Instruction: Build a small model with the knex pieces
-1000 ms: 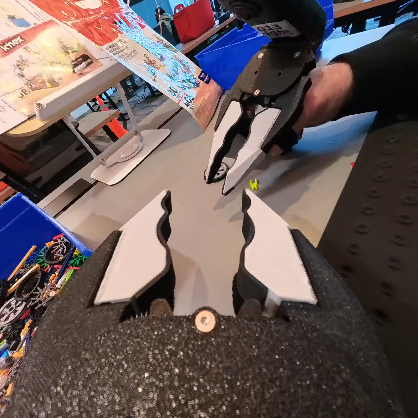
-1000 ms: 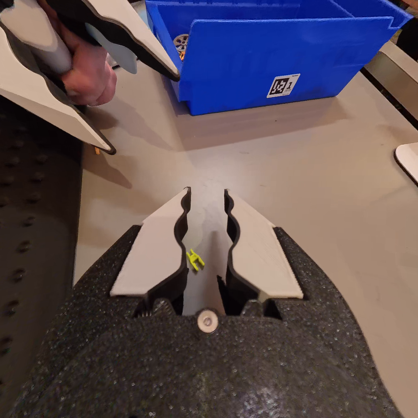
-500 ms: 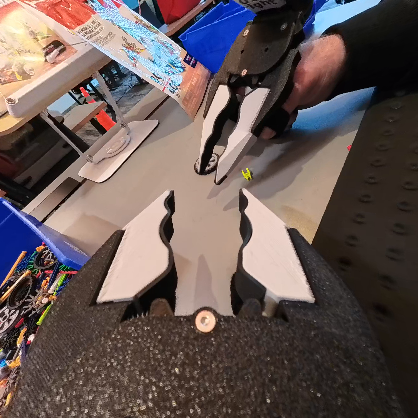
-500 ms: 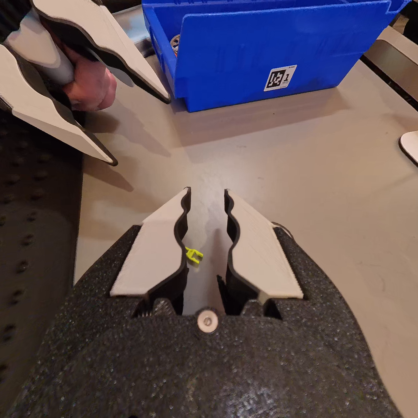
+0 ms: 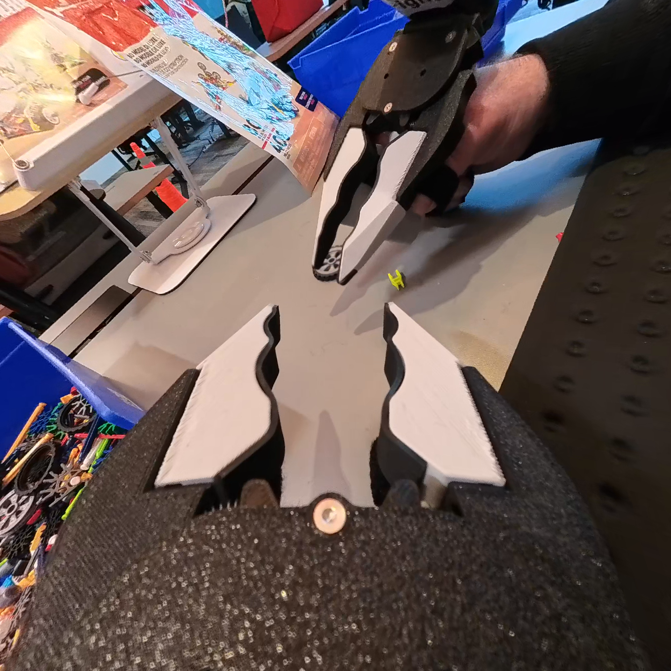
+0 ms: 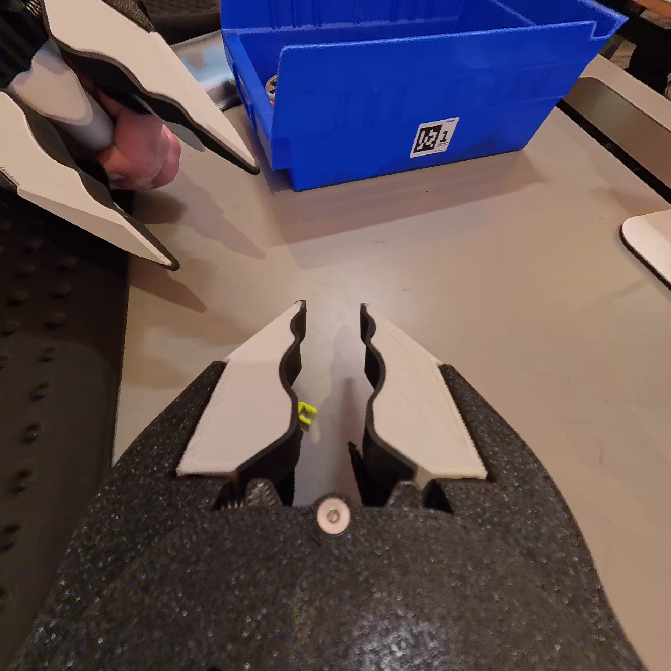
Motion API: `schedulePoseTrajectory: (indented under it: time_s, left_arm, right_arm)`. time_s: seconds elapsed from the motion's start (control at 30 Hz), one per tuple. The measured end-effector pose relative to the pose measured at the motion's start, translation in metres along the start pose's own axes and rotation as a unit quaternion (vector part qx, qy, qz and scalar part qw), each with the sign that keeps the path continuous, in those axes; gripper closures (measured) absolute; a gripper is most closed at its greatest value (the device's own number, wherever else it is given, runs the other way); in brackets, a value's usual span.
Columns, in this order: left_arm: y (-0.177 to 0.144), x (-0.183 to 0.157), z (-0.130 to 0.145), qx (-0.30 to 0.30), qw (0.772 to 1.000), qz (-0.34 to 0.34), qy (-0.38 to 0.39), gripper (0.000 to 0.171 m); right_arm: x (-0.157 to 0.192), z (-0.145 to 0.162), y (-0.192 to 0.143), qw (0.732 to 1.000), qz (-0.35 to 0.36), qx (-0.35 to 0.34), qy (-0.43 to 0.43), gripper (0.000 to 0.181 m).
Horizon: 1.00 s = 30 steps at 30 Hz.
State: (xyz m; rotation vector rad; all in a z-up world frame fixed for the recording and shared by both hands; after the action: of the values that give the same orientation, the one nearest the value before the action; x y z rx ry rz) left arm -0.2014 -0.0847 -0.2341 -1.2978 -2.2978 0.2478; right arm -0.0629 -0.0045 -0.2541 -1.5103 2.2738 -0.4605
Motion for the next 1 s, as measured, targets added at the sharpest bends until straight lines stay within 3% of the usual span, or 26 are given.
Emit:
schedulePoseTrajectory:
  time_s: [0.47,1.0]
  left_arm:
    - [-0.01,0.008,-0.003,-0.037,0.999,-0.004,-0.028,0.115]
    - [0.006,0.005,0.008,0.034,0.999,-0.021,-0.006,0.115]
  right_arm:
    - [-0.016,-0.018,-0.019,0.998,0.045,-0.043,-0.002,0.152]
    - [-0.04,-0.019,-0.043,0.993,0.106,-0.058,0.002,0.151]
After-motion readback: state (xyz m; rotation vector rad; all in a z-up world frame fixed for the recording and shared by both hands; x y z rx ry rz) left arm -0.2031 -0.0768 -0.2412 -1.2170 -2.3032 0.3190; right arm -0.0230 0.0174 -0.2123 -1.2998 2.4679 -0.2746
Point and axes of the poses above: each gripper's, where its closed fingertips meet, y out along the fingers, z out of its underside, x = y × z across the jaws, the point moved 7 cm from there along -y, back along the fingers, and after that the axes turned 9 degrees about z, right-handed, at the moved point
